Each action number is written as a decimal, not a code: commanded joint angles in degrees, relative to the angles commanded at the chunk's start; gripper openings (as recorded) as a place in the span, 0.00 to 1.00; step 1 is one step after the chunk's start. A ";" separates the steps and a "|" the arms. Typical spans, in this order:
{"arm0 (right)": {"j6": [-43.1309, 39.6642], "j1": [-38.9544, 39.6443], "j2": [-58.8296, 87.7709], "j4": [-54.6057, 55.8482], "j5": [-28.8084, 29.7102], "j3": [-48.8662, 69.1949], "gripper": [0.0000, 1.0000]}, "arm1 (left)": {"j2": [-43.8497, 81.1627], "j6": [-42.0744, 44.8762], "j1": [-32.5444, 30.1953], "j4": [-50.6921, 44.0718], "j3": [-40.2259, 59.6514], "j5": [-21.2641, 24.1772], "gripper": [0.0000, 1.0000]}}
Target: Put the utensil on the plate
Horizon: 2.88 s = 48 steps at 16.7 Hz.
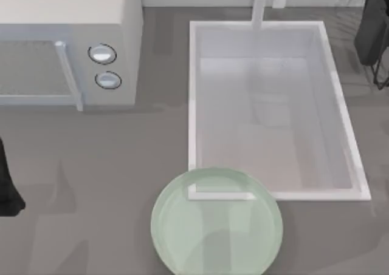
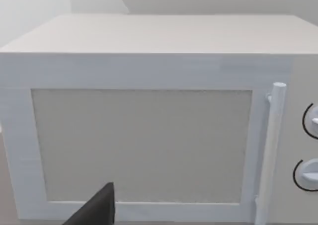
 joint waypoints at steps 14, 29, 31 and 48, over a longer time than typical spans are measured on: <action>32.17 17.83 7.51 -1.29 1.15 7.79 0.00 | 0.00 0.00 0.00 0.00 0.00 0.00 1.00; 136.34 55.27 25.10 -4.59 1.07 21.99 0.00 | 0.00 0.00 0.00 0.00 0.00 0.00 1.00; 146.20 57.88 25.94 -4.15 1.28 23.29 0.00 | 0.00 0.00 0.00 0.00 0.00 0.00 1.00; 166.94 61.94 27.24 -1.67 1.78 26.54 0.00 | 0.00 0.00 0.00 0.00 0.00 0.00 1.00</action>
